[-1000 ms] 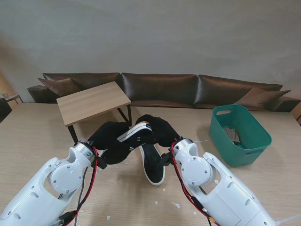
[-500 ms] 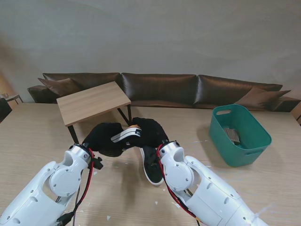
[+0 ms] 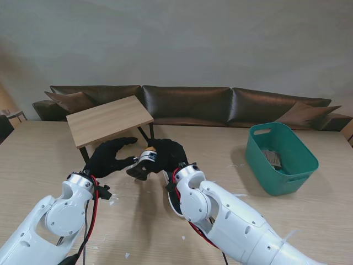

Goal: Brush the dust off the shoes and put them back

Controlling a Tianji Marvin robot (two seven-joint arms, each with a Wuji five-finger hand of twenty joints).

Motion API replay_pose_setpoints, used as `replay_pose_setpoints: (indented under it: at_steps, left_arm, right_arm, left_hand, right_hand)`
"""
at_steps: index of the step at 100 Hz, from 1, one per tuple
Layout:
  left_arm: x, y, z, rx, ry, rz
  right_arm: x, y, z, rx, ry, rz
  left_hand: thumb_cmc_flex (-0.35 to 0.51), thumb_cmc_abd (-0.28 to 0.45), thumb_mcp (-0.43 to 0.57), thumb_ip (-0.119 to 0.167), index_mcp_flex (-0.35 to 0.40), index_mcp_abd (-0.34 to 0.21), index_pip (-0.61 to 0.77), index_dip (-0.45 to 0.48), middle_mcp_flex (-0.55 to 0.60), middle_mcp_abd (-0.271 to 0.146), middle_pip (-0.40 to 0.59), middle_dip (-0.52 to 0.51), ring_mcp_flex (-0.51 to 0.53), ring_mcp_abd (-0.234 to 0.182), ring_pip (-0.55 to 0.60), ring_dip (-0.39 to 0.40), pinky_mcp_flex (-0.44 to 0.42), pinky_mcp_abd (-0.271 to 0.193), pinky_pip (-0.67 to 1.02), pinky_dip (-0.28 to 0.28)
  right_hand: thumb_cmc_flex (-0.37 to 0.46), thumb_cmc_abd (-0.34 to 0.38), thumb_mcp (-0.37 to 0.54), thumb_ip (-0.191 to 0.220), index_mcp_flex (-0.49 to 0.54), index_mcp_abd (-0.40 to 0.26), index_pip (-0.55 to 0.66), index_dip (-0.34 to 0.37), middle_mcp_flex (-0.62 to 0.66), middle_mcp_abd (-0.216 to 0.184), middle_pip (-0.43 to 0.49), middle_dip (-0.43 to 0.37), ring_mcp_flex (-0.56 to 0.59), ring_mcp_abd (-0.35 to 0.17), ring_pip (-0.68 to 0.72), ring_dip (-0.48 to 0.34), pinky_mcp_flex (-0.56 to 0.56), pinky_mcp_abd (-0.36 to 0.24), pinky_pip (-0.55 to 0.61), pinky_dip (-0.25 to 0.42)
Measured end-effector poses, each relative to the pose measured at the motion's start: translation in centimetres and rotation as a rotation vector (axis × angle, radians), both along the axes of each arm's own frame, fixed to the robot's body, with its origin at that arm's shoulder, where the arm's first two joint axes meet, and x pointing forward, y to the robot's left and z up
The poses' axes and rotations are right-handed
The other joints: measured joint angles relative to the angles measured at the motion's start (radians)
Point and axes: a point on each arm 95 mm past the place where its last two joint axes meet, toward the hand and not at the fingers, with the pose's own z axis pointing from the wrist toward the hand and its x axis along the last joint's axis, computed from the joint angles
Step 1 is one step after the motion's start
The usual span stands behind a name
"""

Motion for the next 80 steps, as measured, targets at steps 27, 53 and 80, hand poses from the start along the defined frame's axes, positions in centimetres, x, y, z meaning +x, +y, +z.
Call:
replay_pose_setpoints:
  at_steps: [27, 53, 80]
  left_arm:
    - [-1.3, 1.2, 0.6, -0.008, -0.036, 0.027]
    - [-2.2, 2.1, 0.2, -0.023, -0.041, 0.057]
    - [-3.2, 3.0, -0.5, -0.079, -0.036, 0.104]
  right_arm:
    - [1.0, 0.6, -0.1, -0.124, -0.103, -0.066]
    - [1.8, 2.5, -0.2, -0.23, -0.186, -0.075]
    - [0.5, 4.1, -1.2, -0.247, -0.198, 0.017]
  left_hand:
    - [-0.001, 0.022, -0.019, 0.0, 0.011, 0.0, 0.008, -0.002, 0.001, 0.001, 0.002, 0.0, 0.016, 0.0, 0.001, -0.001, 0.014, 0.0, -0.023, 0.023]
    - [-0.002, 0.033, -0.044, 0.001, 0.013, 0.001, 0.013, 0.003, 0.017, 0.022, 0.016, 0.014, 0.017, 0.0, 0.02, 0.02, 0.016, 0.0, -0.023, 0.064]
    - [0.004, 0.086, -0.083, 0.02, 0.035, 0.031, 0.022, 0.032, 0.057, 0.056, 0.04, 0.089, 0.047, 0.011, 0.126, 0.123, 0.027, 0.015, 0.144, 0.193]
  right_hand:
    - [0.0, -0.004, 0.0, 0.0, 0.0, 0.0, 0.002, 0.0, 0.0, 0.0, 0.0, 0.001, 0.0, -0.005, 0.0, 0.0, 0.0, -0.012, 0.0, 0.001]
    - [0.0, -0.004, 0.0, 0.0, 0.0, -0.002, 0.008, 0.0, 0.0, 0.0, 0.0, 0.001, 0.0, -0.01, -0.007, 0.0, 0.0, -0.036, 0.0, 0.001]
    - [0.0, -0.004, 0.0, 0.0, 0.0, -0.007, 0.059, 0.001, 0.0, 0.001, 0.031, 0.025, 0.0, -0.014, -0.01, 0.0, 0.0, -0.037, 0.0, 0.001]
